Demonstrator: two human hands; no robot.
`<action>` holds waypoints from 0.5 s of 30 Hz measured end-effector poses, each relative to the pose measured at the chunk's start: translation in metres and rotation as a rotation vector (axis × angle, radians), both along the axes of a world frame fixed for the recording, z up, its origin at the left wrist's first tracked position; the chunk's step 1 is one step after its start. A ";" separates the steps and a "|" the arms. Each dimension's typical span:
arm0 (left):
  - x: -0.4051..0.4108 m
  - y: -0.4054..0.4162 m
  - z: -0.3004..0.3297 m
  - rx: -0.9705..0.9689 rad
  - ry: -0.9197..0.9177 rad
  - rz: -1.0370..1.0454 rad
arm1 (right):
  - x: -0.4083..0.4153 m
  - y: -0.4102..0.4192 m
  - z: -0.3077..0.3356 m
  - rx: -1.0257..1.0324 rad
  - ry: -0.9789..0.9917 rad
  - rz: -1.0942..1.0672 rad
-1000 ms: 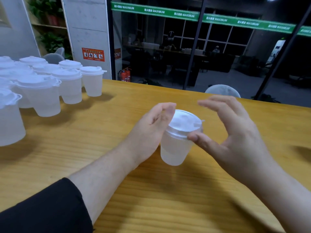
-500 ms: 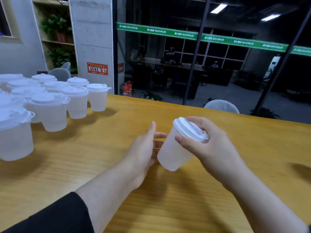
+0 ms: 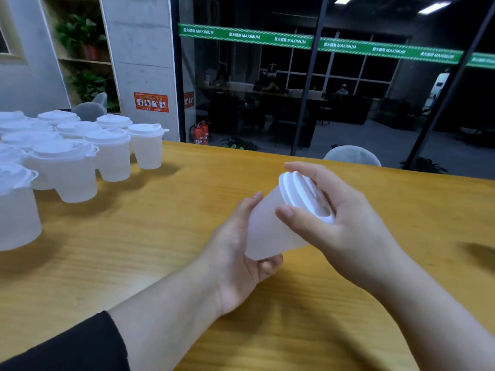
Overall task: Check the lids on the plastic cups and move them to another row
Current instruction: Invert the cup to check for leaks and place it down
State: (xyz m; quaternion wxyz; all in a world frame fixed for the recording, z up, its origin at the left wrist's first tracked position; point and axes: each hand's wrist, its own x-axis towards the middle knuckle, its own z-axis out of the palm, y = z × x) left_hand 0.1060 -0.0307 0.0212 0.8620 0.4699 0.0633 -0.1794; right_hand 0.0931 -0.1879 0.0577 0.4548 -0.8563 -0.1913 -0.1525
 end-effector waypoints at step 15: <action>0.004 0.006 0.000 0.124 0.058 -0.113 | 0.000 0.001 -0.009 -0.041 -0.029 0.052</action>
